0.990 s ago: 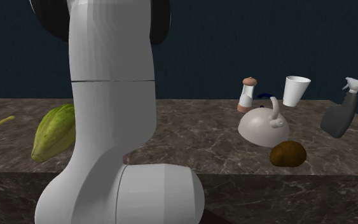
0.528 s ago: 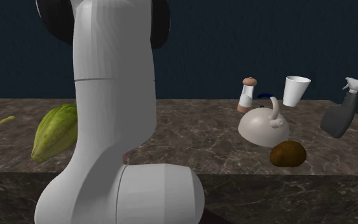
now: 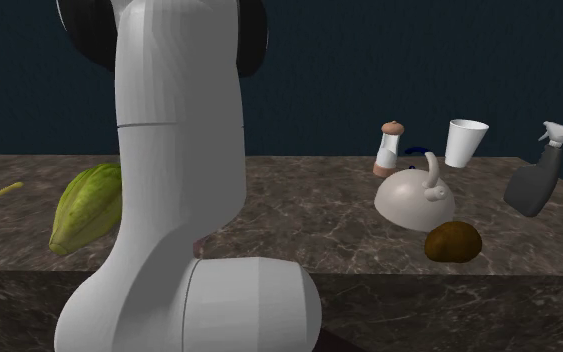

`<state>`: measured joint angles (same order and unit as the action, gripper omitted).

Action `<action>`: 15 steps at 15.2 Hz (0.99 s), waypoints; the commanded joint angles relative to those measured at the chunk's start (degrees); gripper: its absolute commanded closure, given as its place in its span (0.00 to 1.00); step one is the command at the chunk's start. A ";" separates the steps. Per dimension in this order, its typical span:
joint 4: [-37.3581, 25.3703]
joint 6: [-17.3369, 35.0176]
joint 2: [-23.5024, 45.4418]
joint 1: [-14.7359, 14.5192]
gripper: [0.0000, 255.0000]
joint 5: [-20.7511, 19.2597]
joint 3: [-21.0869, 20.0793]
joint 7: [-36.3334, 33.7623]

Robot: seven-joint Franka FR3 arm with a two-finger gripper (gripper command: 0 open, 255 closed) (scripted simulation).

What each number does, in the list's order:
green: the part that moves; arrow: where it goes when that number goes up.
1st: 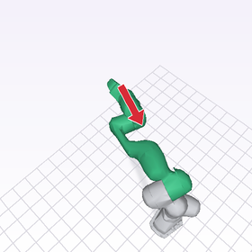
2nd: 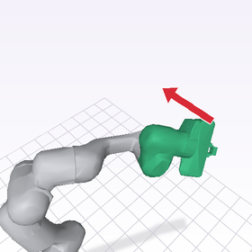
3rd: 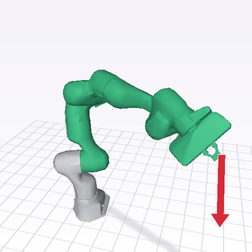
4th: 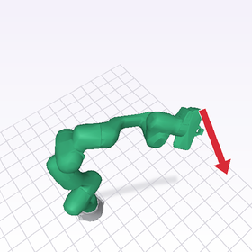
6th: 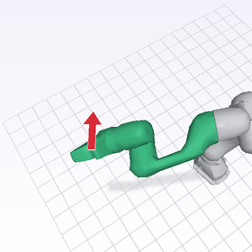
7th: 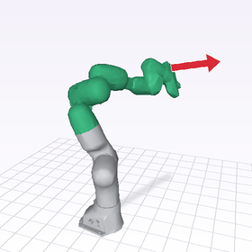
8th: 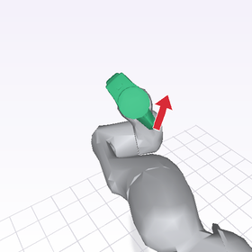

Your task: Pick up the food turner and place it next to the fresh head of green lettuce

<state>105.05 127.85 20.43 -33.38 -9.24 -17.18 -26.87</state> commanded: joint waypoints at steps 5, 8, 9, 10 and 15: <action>-0.53 -1.52 -1.04 0.13 0.00 0.45 -0.20 0.29; -2.47 -5.91 -3.64 0.40 0.00 1.60 -0.66 1.01; -2.47 -5.91 -3.64 0.39 0.00 1.60 -0.66 1.02; -2.46 -5.91 -3.64 0.39 0.00 1.60 -0.66 1.02; -2.47 -5.91 -3.64 0.39 0.00 1.60 -0.66 1.02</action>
<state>102.60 121.95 16.78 -32.99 -7.64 -17.83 -25.86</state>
